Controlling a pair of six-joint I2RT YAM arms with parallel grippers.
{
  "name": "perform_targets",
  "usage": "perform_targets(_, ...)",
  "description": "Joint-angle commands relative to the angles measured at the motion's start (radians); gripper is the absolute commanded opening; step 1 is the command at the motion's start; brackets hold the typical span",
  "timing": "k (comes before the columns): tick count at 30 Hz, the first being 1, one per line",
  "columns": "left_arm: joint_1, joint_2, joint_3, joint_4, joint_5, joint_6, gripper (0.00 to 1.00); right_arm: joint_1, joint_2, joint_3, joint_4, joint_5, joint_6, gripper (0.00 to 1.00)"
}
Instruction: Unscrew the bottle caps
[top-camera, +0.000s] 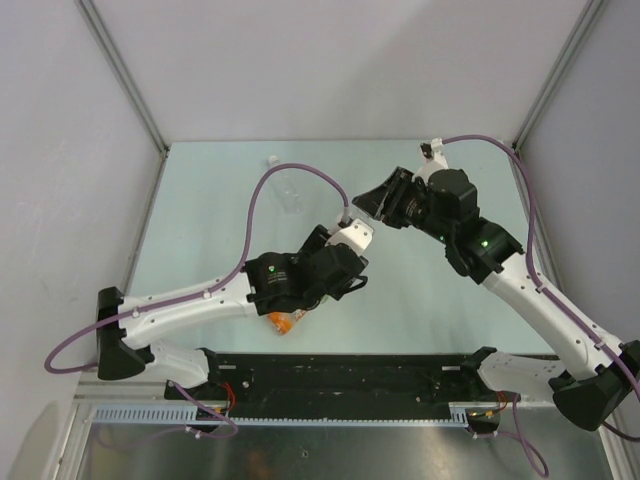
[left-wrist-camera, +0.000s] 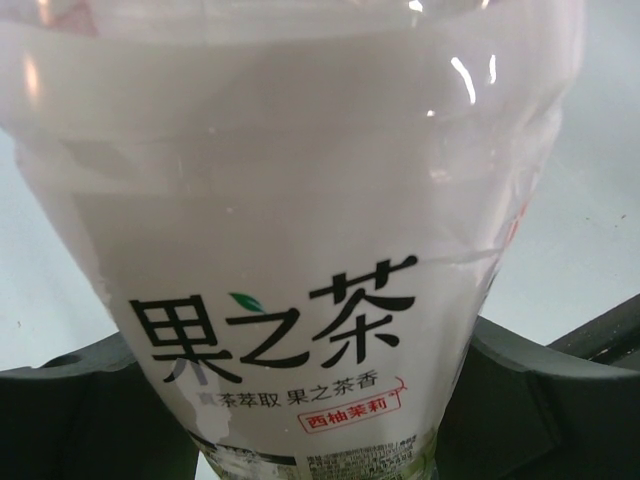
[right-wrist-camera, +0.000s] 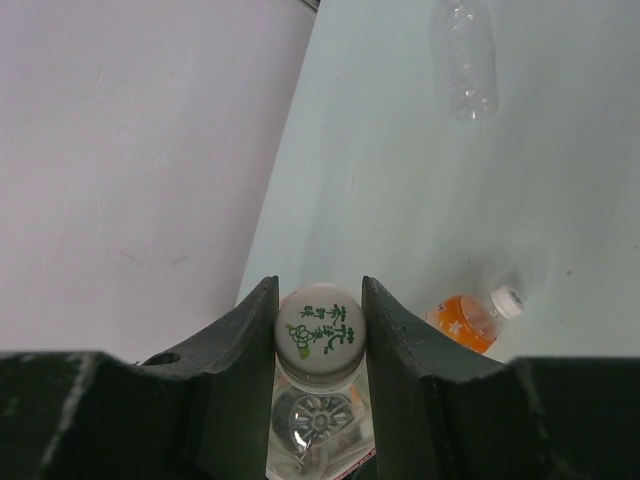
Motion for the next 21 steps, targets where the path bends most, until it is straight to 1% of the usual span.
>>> perform_targets(1, -0.009, -0.011, 0.048, 0.0, -0.015, 0.003, 0.0, 0.005, -0.017, 0.04, 0.032, -0.011, -0.022, 0.01)
perform_targets(7, -0.011, -0.049, 0.031, 0.002, 0.055, -0.01, 0.0, 0.003, -0.065, 0.02, 0.088, -0.031, -0.111, 0.0)
perform_targets(11, -0.011, -0.086, 0.019, 0.004, 0.113, -0.026, 0.0, -0.026, -0.095, 0.0, 0.148, -0.107, -0.157, 0.0)
perform_targets(16, -0.012, -0.125, 0.011, 0.02, 0.233, -0.038, 0.0, -0.126, -0.114, -0.055, 0.284, -0.362, -0.112, 0.0)
perform_targets(21, -0.011, -0.148, -0.003, 0.072, 0.4, -0.022, 0.0, -0.213, -0.126, -0.123, 0.497, -0.604, -0.029, 0.0)
